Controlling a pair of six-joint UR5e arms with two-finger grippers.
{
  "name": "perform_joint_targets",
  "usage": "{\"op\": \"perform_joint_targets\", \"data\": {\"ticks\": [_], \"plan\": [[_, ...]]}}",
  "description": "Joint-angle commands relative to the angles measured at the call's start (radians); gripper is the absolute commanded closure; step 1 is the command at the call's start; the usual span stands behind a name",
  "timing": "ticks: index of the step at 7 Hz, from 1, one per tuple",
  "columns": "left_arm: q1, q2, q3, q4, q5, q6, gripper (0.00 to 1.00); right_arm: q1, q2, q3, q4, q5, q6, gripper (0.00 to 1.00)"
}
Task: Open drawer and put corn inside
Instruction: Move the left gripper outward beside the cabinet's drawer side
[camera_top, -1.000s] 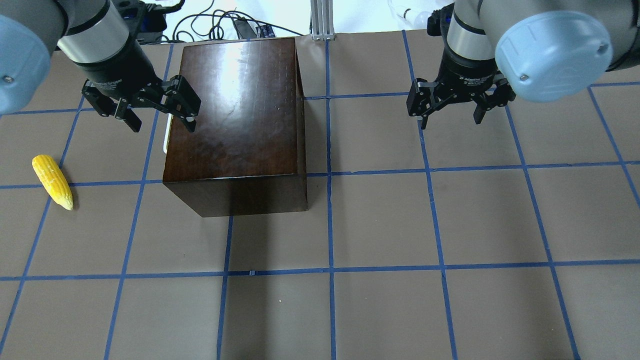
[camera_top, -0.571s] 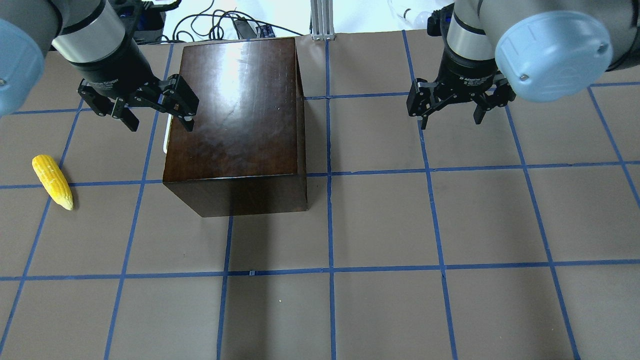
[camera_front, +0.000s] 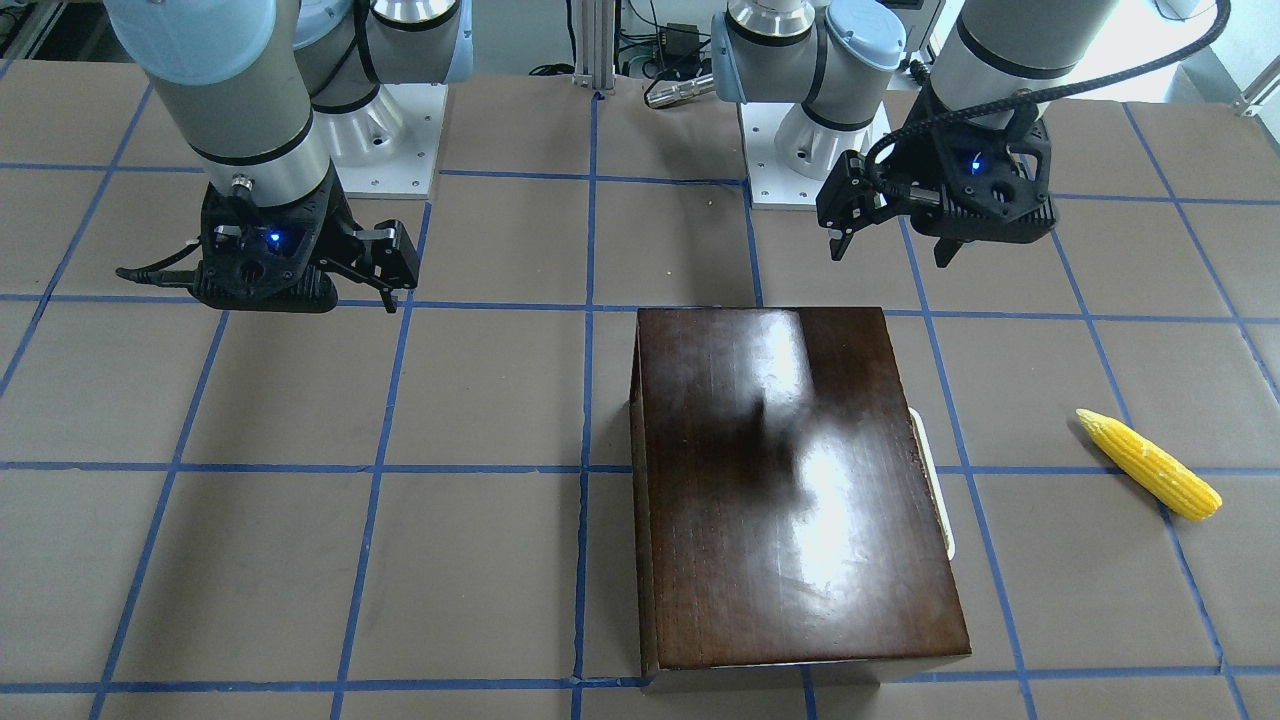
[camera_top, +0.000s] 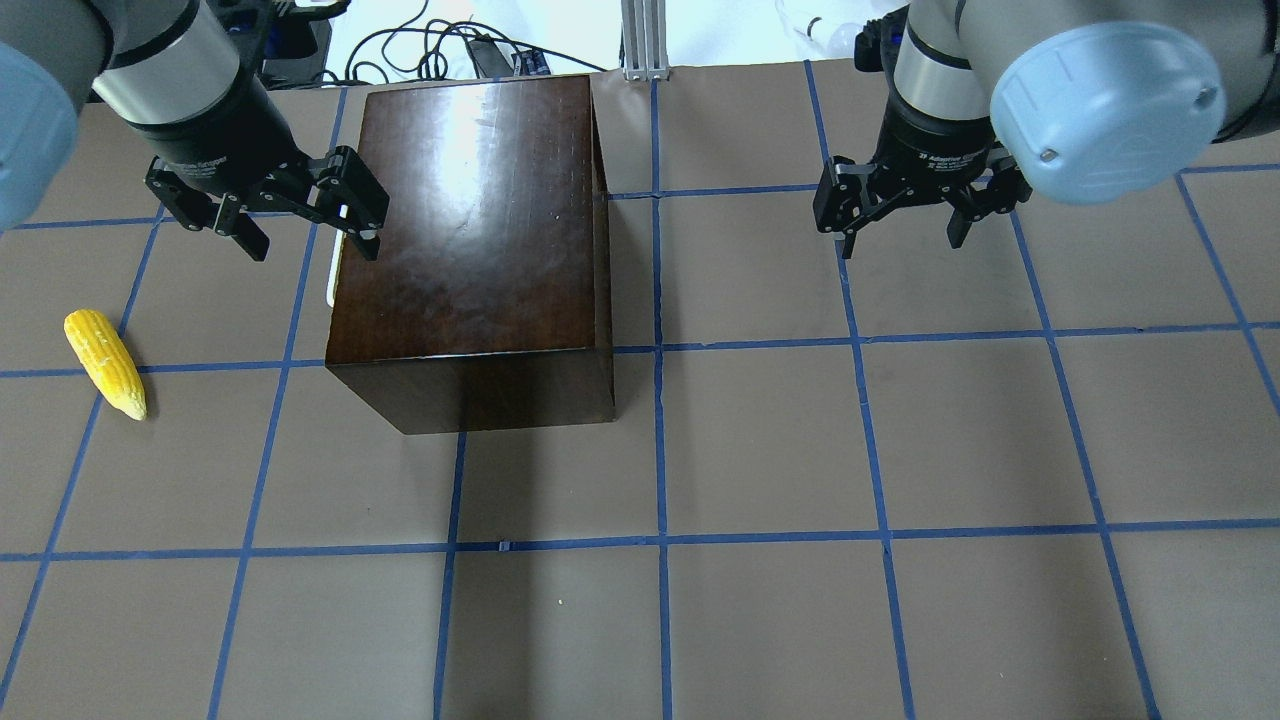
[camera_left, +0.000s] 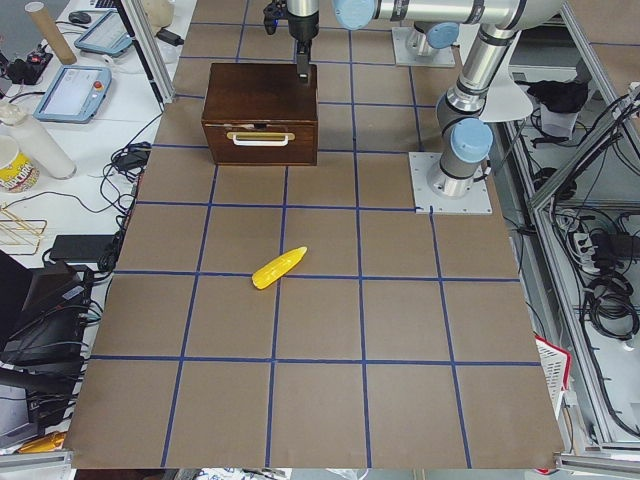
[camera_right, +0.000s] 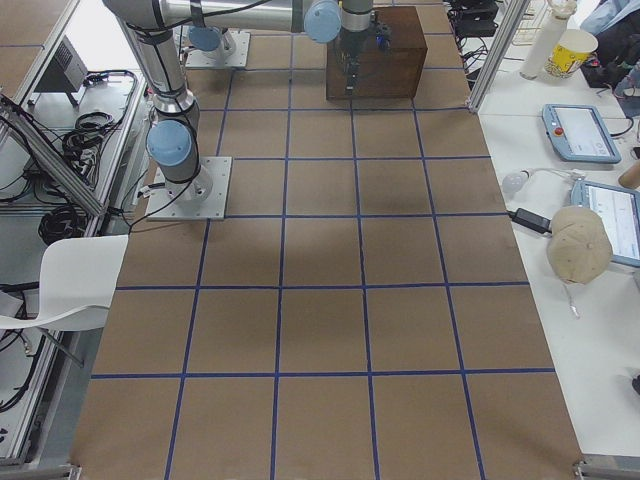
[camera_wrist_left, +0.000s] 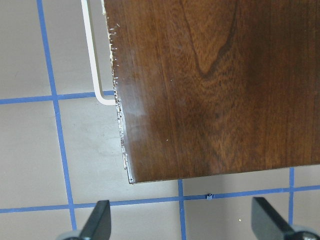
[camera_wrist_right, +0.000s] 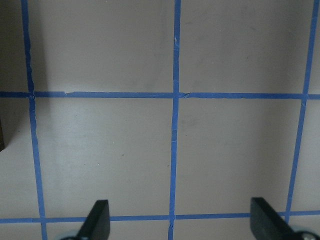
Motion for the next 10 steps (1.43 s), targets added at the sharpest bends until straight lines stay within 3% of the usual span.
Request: {"op": "perform_joint_targets", "data": {"ticks": [1, 5, 8, 10], "plan": [[0.056, -0.006, 0.004, -0.003, -0.005, 0.008, 0.00, 0.000, 0.001, 0.000, -0.001, 0.000, 0.000, 0.00], [0.243, -0.051, 0.039, 0.015, -0.018, 0.205, 0.00, 0.000, -0.001, 0.000, -0.001, 0.000, 0.000, 0.00], [0.301, -0.130, 0.040, 0.107, -0.018, 0.338, 0.00, 0.000, -0.001, 0.000, 0.000, -0.002, 0.000, 0.00], [0.337, -0.192, 0.039, 0.175, -0.123, 0.347, 0.00, 0.000, 0.001, 0.000, 0.000, 0.000, 0.000, 0.00]]}}
